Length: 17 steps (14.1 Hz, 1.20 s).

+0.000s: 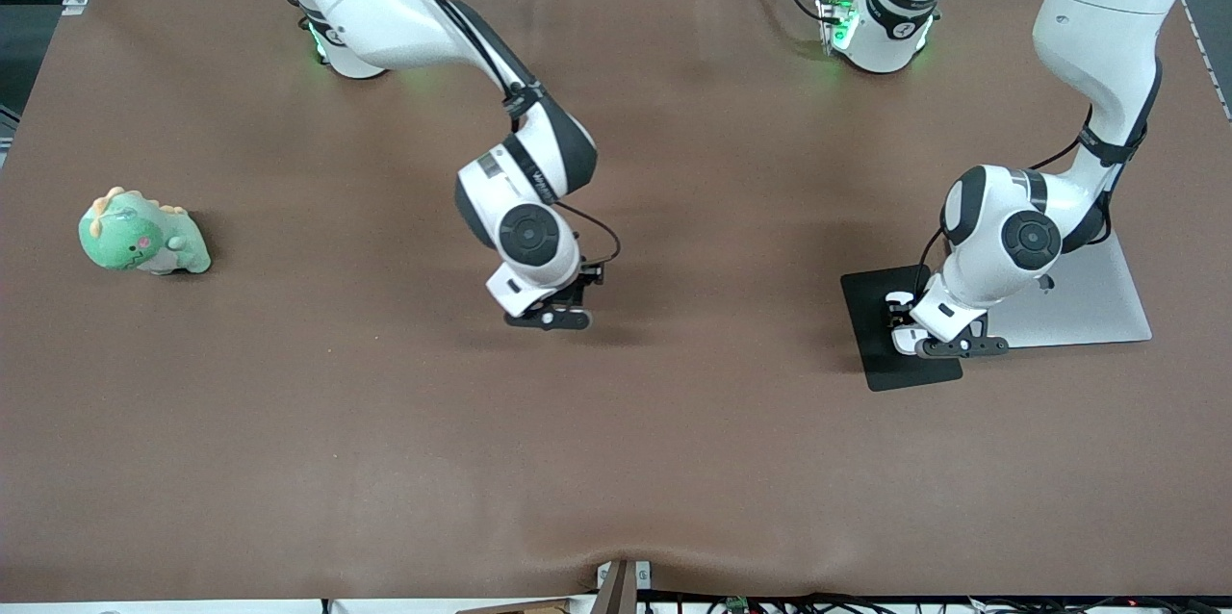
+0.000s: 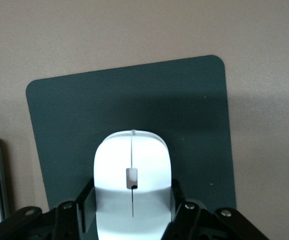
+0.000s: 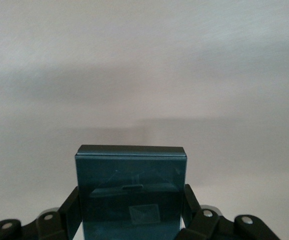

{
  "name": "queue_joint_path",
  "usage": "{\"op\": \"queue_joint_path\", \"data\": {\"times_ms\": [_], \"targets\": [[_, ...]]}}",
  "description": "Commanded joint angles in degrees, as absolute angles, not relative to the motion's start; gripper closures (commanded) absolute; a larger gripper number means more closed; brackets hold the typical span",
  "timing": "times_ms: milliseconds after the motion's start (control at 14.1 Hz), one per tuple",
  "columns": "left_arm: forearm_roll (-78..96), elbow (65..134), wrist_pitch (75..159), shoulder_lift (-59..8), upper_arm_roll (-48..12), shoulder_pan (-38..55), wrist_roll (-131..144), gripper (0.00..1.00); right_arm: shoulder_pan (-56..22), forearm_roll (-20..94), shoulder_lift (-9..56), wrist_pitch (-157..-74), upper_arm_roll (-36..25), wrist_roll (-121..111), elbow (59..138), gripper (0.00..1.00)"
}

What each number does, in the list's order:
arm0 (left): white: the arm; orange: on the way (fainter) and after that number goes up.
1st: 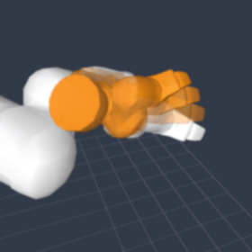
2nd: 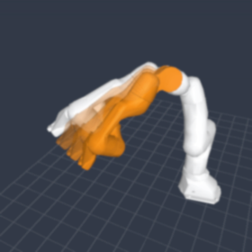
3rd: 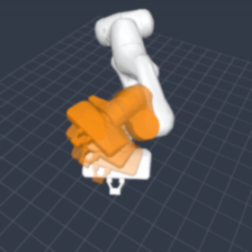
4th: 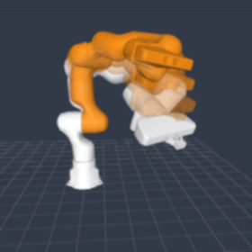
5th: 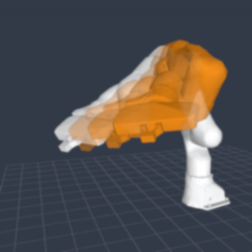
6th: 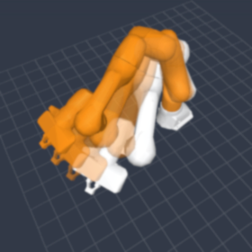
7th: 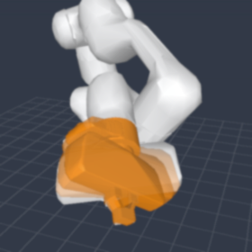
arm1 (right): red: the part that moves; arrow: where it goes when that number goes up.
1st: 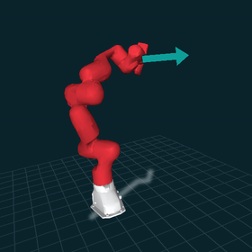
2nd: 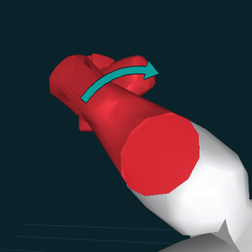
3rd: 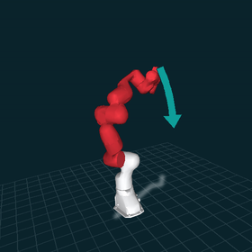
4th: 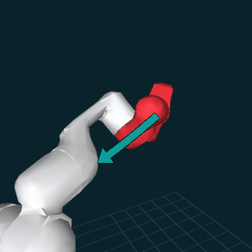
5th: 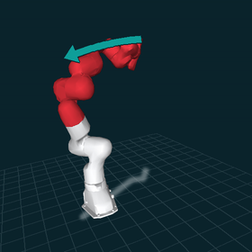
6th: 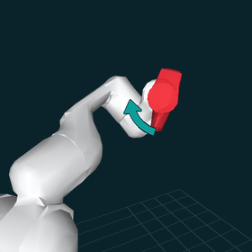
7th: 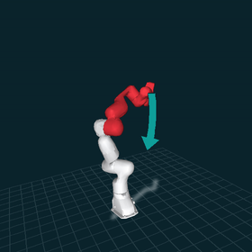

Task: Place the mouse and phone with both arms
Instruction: 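Open the left gripper on the mousepad while the right gripper lifts the phone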

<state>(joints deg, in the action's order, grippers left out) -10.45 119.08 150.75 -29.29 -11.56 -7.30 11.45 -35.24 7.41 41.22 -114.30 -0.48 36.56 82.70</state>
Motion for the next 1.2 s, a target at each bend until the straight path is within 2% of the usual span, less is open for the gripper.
{"op": "queue_joint_path", "data": {"times_ms": [0, 71, 141, 212, 283, 495, 778, 919, 1131], "targets": [[-12.1, 118.5, 151.7, -30.5, -11.9, -8.0, 11.1, 0.61, -30.3, 6.3, 36.5, -108.6, -0.4, 36.6, 84.4, 1.00], [-12.1, 118.4, 151.7, -30.7, -11.9, -8.0, 11.1, 0.53, -28.7, 5.9, 35.2, -107.9, -0.4, 36.4, 85.4, 1.00], [-12.1, 118.0, 151.7, -30.7, -11.9, -8.0, 11.1, 0.34, -27.0, 5.6, 34.0, -108.0, -0.4, 35.7, 86.9, 1.00], [-12.1, 118.0, 151.7, -30.8, -11.9, -7.9, 11.1, 0.07, -25.7, 5.6, 33.1, -108.2, -0.4, 33.9, 88.5, 1.00], [-12.1, 118.0, 151.6, -30.5, -11.9, -7.9, 11.1, 0.00, -24.1, 5.6, 31.9, -108.3, -0.4, 31.8, 90.0, 1.00], [-12.1, 115.2, 148.9, -28.8, -12.0, -7.9, 11.5, 0.00, -17.7, 5.6, 28.5, -108.4, -0.4, 25.6, 94.6, 1.00], [-12.1, 106.5, 138.2, -25.5, -12.1, -8.0, 11.0, 0.00, -12.6, 5.5, 24.9, -110.3, -0.4, 18.7, 101.1, 1.00], [-12.1, 100.1, 129.5, -24.3, -12.4, -7.7, 10.9, 0.00, -10.4, 5.5, 22.7, -112.3, -0.4, 18.4, 105.4, 1.00], [-10.6, 88.8, 110.6, -22.3, -15.4, -8.1, 10.8, 0.00, -7.5, 3.2, 18.5, -118.0, -0.5, 15.8, 113.9, 1.00]]}}
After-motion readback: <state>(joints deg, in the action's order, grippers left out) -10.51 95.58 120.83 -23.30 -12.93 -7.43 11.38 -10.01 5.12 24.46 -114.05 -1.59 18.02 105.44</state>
